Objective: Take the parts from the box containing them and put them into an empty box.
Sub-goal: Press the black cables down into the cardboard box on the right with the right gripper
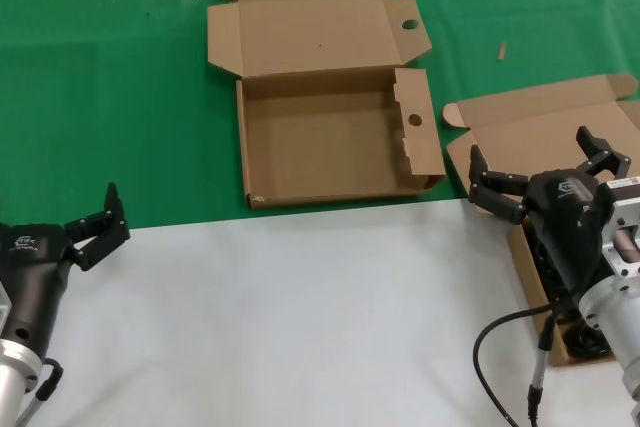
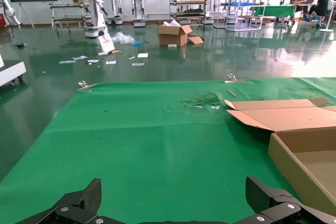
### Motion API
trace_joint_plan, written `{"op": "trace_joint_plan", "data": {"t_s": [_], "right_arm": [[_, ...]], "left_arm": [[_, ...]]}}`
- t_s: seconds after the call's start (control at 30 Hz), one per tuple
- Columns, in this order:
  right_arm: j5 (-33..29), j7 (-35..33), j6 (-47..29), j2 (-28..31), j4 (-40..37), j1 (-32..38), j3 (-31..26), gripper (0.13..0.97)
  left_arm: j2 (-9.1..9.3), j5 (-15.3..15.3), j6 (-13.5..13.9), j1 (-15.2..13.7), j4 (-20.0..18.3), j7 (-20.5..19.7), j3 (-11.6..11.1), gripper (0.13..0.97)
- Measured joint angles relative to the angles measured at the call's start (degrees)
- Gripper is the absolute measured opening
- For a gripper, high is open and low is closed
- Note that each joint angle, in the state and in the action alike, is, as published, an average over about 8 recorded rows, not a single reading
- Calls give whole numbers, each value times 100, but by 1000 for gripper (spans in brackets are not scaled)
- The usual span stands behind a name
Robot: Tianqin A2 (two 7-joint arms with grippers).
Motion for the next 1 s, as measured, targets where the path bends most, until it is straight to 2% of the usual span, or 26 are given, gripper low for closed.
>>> {"op": "trace_joint_plan", "data": {"t_s": [1.0], "right_arm": [[0, 0, 0, 0, 0, 0, 0, 966]], "left_arm": [[0, 0, 0, 0, 0, -2, 0, 966]]}}
